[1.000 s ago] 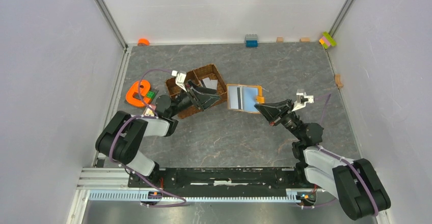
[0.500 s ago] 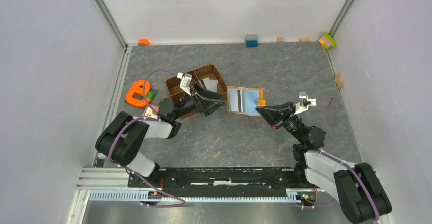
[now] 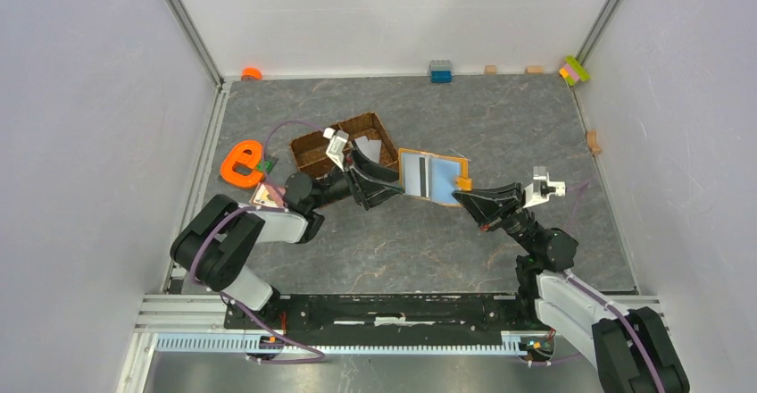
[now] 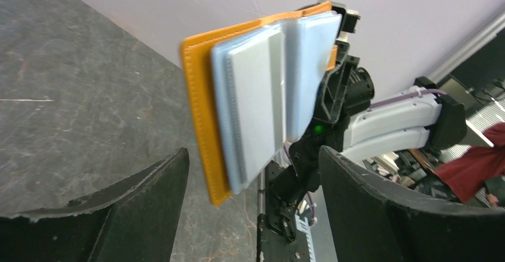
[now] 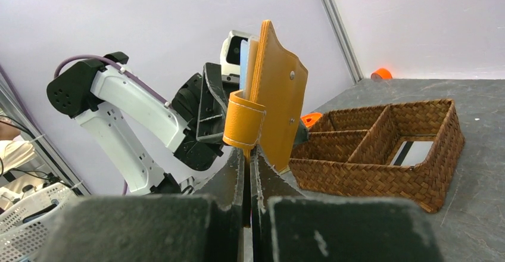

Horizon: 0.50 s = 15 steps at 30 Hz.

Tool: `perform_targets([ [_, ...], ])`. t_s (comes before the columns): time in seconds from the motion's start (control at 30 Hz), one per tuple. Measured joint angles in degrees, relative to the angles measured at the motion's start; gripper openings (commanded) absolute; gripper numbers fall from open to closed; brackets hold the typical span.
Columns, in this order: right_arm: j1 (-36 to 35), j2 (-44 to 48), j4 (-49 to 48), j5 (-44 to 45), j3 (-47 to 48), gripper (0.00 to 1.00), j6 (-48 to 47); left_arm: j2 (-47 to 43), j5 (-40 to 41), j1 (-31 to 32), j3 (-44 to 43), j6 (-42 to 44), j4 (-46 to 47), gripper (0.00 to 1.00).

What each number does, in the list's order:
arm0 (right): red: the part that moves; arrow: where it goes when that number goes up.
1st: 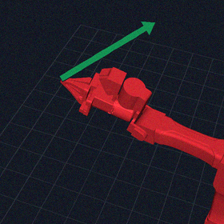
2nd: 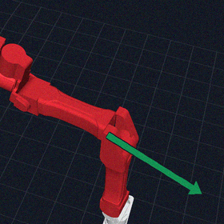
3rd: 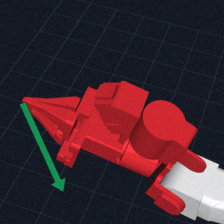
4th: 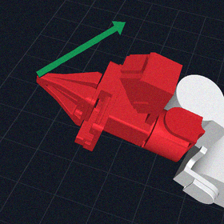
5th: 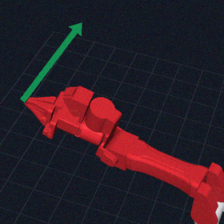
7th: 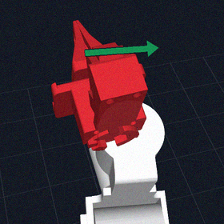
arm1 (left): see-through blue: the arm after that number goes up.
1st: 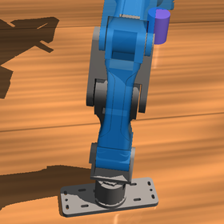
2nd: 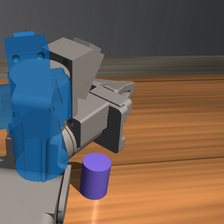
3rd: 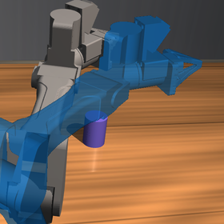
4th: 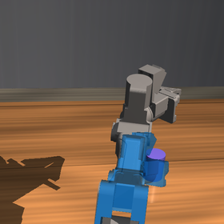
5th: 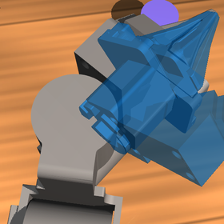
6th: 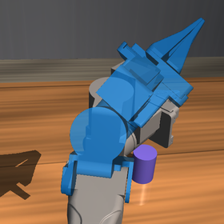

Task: Take the credit cards out of the card holder
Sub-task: Remove the credit card from the card holder.

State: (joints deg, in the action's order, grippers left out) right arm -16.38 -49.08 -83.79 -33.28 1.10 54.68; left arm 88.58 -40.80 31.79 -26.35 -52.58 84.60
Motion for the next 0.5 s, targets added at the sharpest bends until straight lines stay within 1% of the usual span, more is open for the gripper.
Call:
perform_targets([
  [0.13,0.0,-0.9,-0.2,-0.2,0.0,0.0,0.6,1.3,-0.5,2.4,-2.0,-0.4,0.0,0.66],
  [0.17,0.0,-1.4,-0.2,-0.3,0.0,0.0,0.9,1.5,-0.9,2.7,-2.3,-0.5,0.0,0.59],
  [0.27,0.0,-3.2,-0.2,-0.6,0.0,0.0,1.3,1.7,-1.5,3.3,-2.6,-0.9,0.0,0.42],
  [0.33,0.0,-4.0,-0.2,-0.8,0.0,0.0,1.4,1.6,-1.5,3.4,-2.6,-0.9,0.0,0.36],
  [0.43,0.0,-4.7,-0.2,-0.8,0.0,0.0,1.3,1.6,-1.3,3.4,-2.6,-0.8,0.0,0.36],
  [0.47,0.0,-4.7,-0.1,-0.8,0.0,0.0,1.3,1.6,-1.3,3.4,-2.5,-0.8,0.0,0.38],
  [0.5,0.0,-4.7,-0.1,-0.8,0.0,0.0,1.3,1.6,-1.3,3.4,-2.5,-0.8,0.0,0.43],
])
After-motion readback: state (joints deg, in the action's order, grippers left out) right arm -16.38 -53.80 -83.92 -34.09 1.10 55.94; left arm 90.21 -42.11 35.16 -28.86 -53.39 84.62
